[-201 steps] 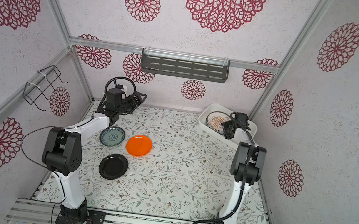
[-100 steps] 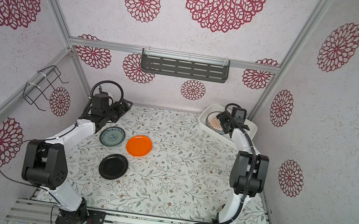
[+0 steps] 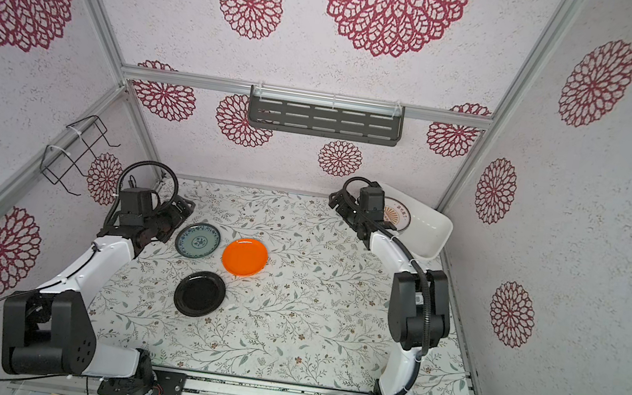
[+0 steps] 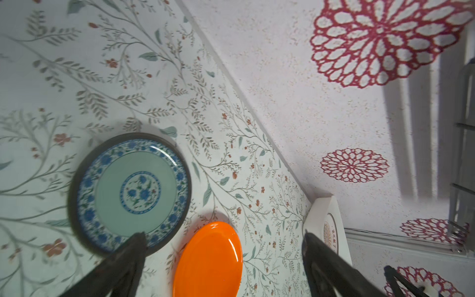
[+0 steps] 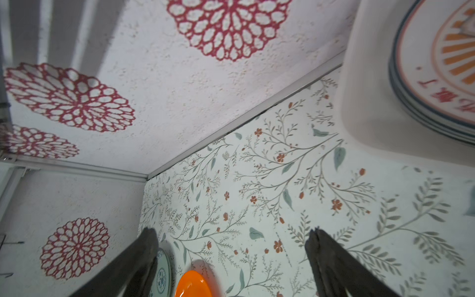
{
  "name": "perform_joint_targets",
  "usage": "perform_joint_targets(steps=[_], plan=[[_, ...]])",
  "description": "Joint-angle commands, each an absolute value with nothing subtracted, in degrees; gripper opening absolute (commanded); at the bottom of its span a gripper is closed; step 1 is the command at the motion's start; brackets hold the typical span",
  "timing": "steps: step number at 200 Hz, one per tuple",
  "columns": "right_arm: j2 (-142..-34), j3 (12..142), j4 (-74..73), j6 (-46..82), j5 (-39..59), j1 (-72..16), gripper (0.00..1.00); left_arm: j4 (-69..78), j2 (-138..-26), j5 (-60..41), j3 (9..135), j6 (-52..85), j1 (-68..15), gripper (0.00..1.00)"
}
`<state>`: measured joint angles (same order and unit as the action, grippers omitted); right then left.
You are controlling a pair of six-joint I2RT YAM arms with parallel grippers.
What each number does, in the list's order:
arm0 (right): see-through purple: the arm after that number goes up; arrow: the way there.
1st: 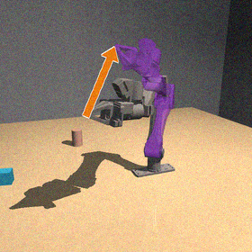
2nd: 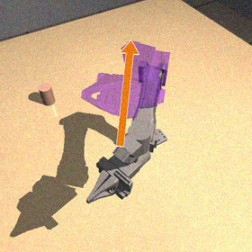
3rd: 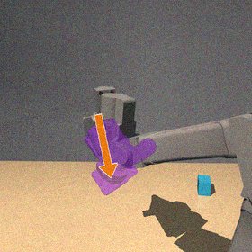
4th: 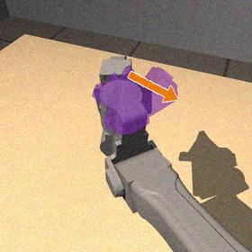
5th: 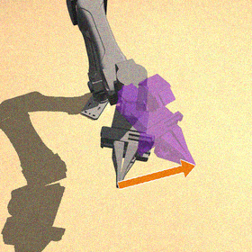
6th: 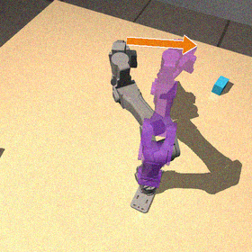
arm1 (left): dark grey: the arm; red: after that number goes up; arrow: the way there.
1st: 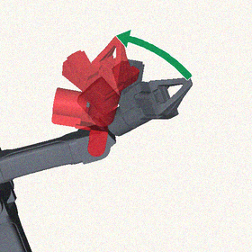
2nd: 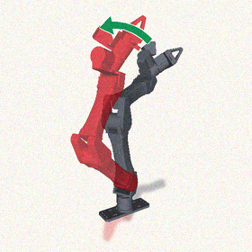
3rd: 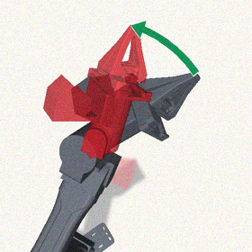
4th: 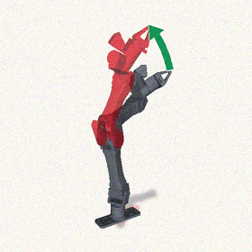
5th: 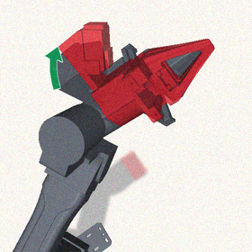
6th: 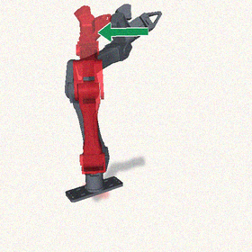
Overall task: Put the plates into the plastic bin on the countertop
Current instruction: 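Open the right gripper and move it to the orange plastic plate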
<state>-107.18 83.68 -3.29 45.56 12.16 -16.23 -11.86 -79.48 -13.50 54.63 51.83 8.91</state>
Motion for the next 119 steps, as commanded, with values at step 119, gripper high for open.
perform_joint_targets(steps=[119], plan=[[-112.5, 85.5, 0.8, 43.0, 14.3, -30.0, 0.93, -17.7, -75.2, -17.4, 51.9, 47.7, 13.3, 0.97]])
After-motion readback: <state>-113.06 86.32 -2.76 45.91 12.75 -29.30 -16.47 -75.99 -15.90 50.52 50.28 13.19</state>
